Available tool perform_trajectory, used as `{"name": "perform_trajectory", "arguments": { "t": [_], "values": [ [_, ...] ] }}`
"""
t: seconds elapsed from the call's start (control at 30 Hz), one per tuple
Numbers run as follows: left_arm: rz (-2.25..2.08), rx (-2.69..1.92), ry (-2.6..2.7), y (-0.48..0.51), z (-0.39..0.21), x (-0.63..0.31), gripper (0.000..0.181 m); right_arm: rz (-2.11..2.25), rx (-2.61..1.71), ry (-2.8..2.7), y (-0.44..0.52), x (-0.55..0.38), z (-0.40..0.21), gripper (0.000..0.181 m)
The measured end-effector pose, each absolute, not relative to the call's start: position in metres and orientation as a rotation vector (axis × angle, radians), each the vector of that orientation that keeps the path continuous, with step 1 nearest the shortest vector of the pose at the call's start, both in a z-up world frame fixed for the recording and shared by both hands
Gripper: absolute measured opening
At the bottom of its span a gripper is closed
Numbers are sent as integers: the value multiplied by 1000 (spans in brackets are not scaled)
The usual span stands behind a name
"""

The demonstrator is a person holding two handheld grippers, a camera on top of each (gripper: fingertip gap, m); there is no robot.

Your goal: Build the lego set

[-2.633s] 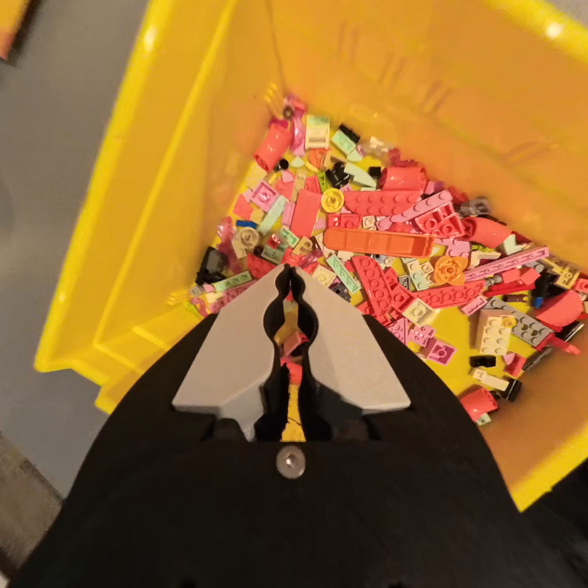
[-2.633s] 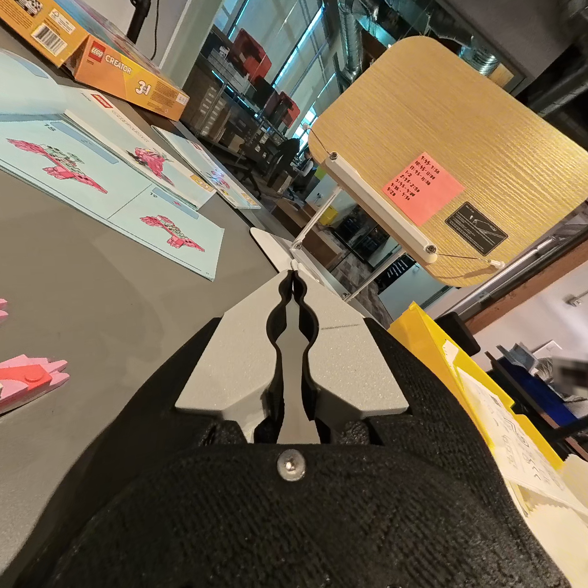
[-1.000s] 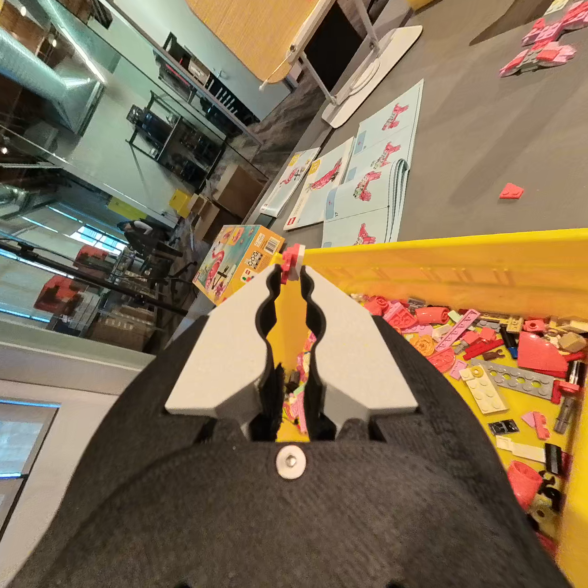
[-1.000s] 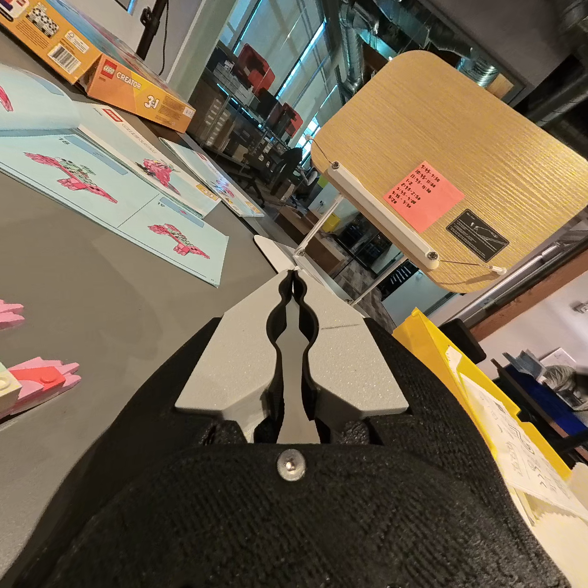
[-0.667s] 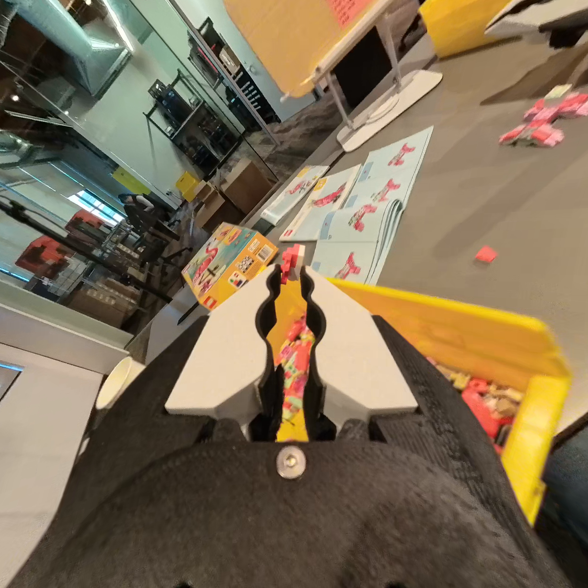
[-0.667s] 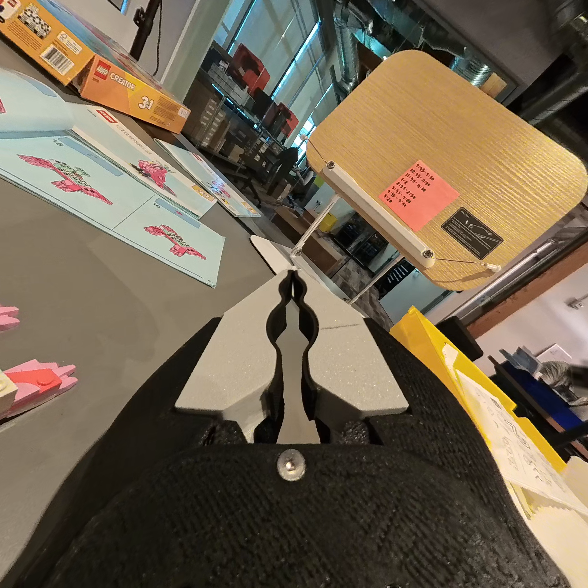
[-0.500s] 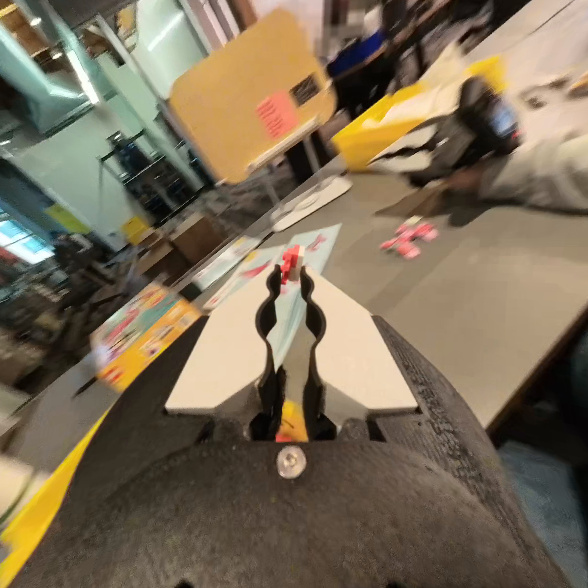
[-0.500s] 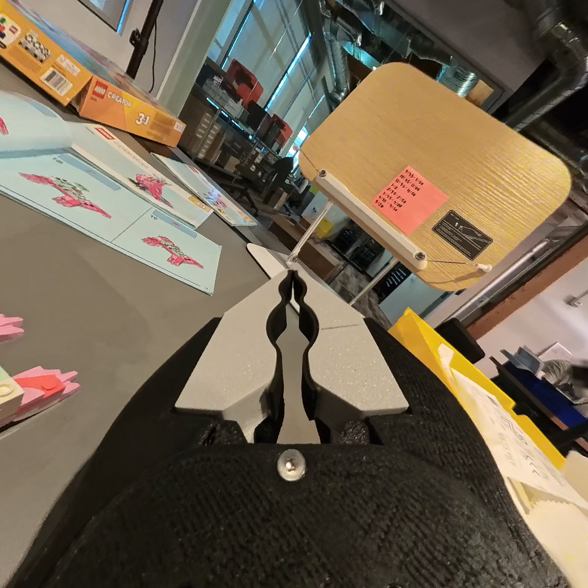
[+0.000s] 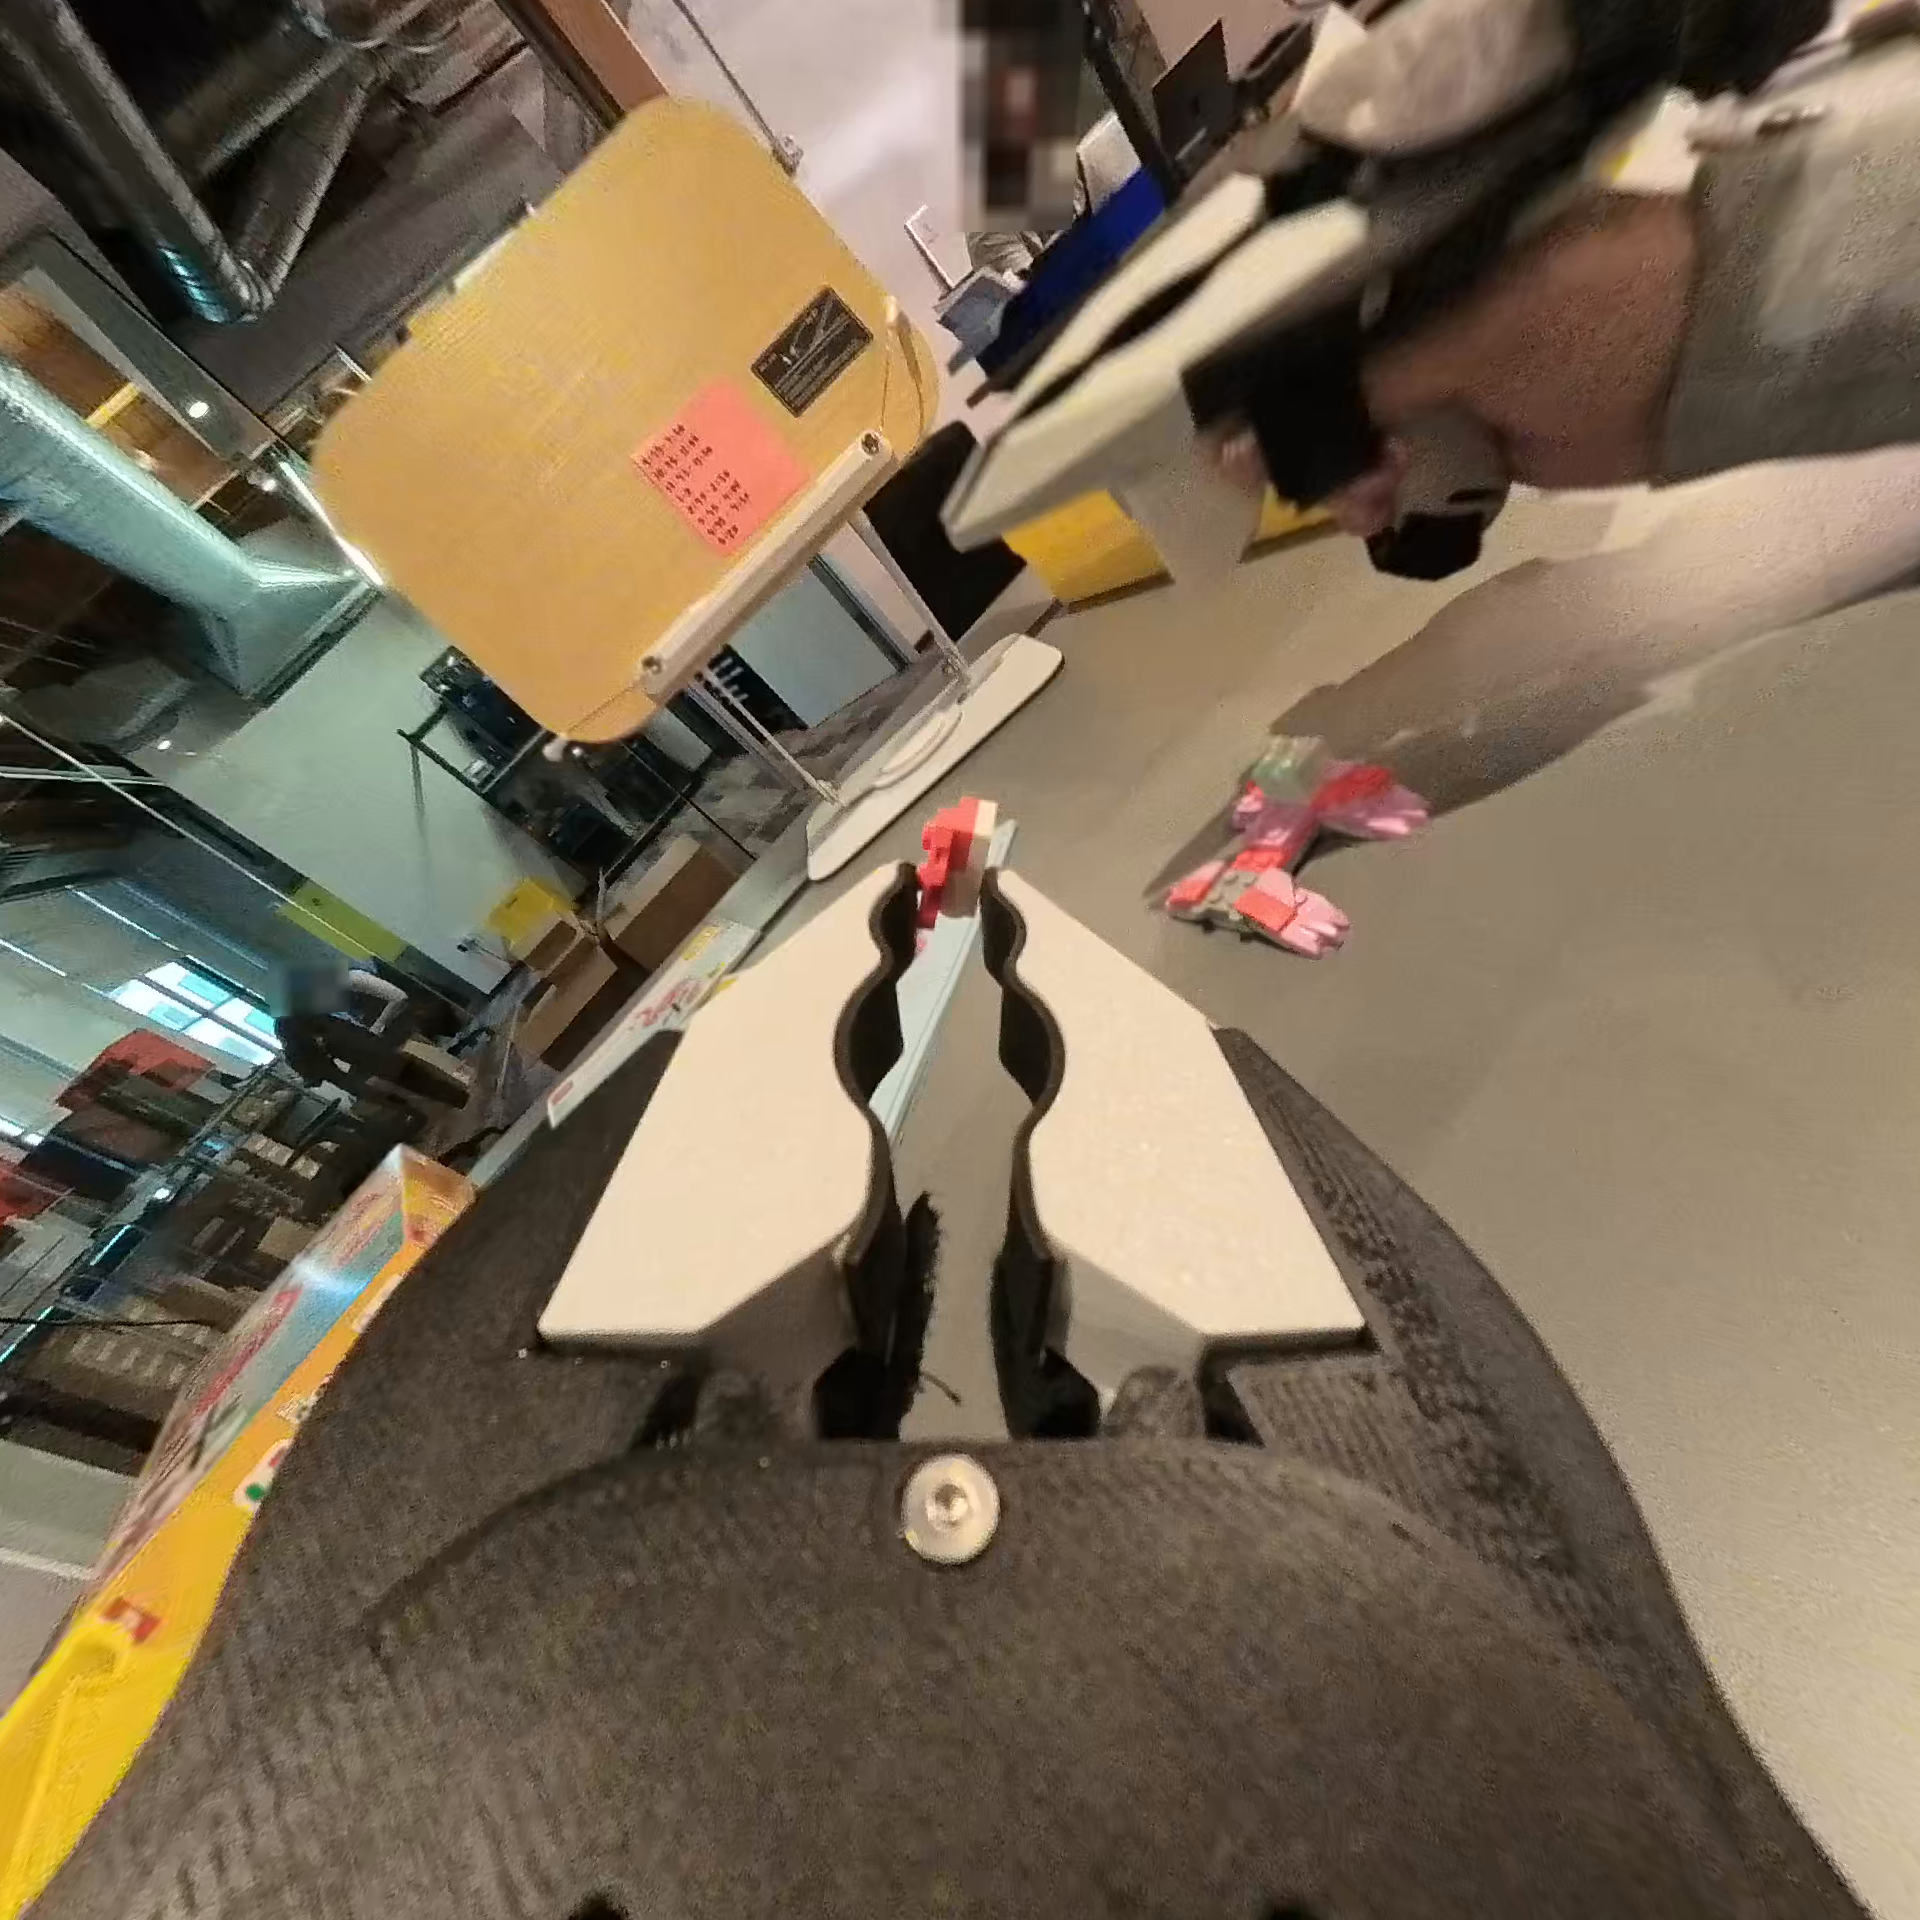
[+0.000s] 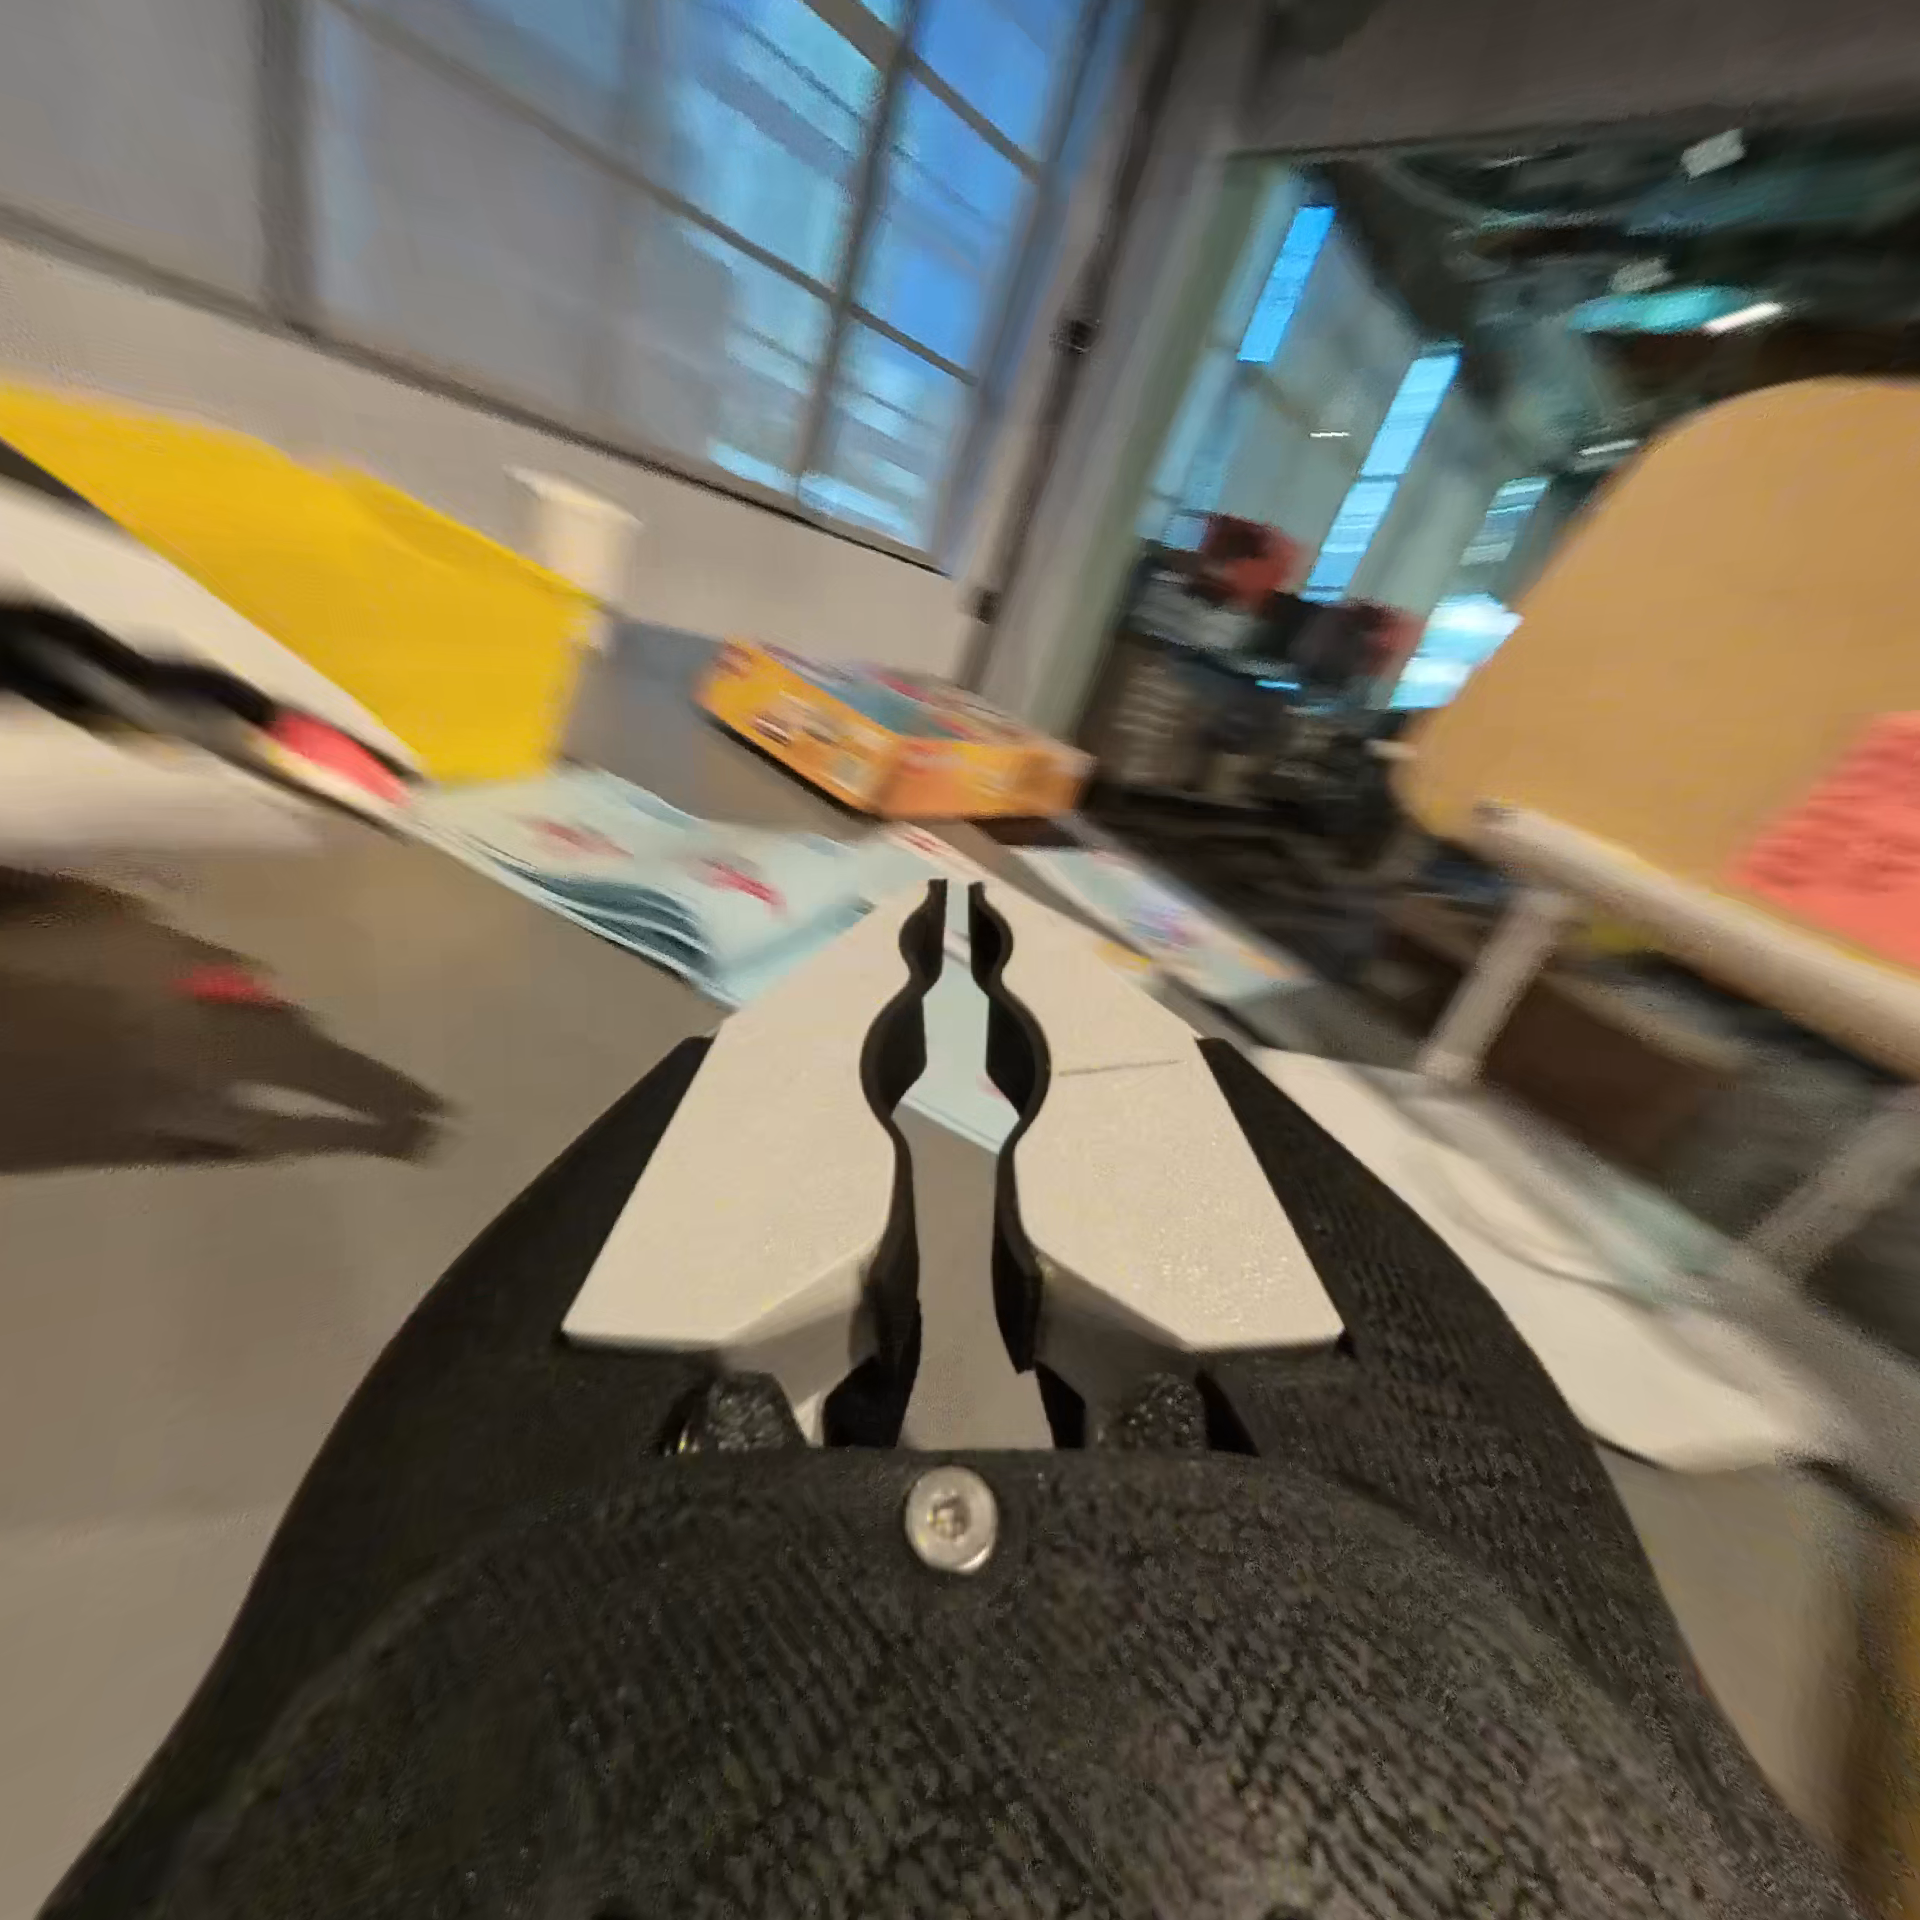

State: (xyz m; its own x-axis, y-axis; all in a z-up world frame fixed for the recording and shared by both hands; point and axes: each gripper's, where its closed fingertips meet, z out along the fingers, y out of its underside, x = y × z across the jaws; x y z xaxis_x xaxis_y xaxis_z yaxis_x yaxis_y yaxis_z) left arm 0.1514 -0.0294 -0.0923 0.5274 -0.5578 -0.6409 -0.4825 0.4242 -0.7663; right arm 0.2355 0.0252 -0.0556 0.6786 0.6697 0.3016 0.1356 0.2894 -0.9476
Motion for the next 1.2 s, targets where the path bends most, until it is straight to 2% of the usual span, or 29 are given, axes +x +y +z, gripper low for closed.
{"name": "perform_trajectory", "arguments": {
  "t": [0.1, 0.17, 0.23, 0.3, 0.5, 0.63, 0.9, 0.93, 0.97, 1.03, 1.2],
  "values": [
    [-18, -1206, 1112, -24, -101, 151, 12, 920, -1271, -902, -19, 191, -50, 15],
    [-26, -1223, 1130, -22, -108, 152, 12, 1162, -1338, -1005, -43, 170, -61, 30],
    [-56, -1261, 1159, -22, -117, 155, 12, 1260, -1449, -1024, -46, 158, -78, 46],
    [-36, -1257, 1180, -22, -120, 156, 12, 1236, -1536, -1015, -40, 151, -93, 51],
    [119, -1199, 1206, -20, -121, 157, 12, 1132, -1664, -1039, -31, 151, -116, 37],
    [193, -1157, 1225, -22, -121, 157, 12, 1171, -1660, -1063, -35, 148, -120, 20],
    [67, -1113, 1143, -35, -105, 159, 16, 1267, -1582, -1048, -40, 152, -109, 15],
    [46, -1089, 1109, -37, -99, 158, 25, 1291, -1573, -1031, -39, 154, -106, 15],
    [36, -1059, 1063, -39, -91, 156, 35, 1334, -1560, -1008, -40, 156, -102, 15],
    [5, -1014, 1019, -44, -81, 153, 43, 1482, -1506, -926, -41, 161, -89, 15],
    [-10, -1046, 1021, -40, -85, 152, 43, 2056, -1242, -686, -51, 187, -44, 15]
  ]
}}
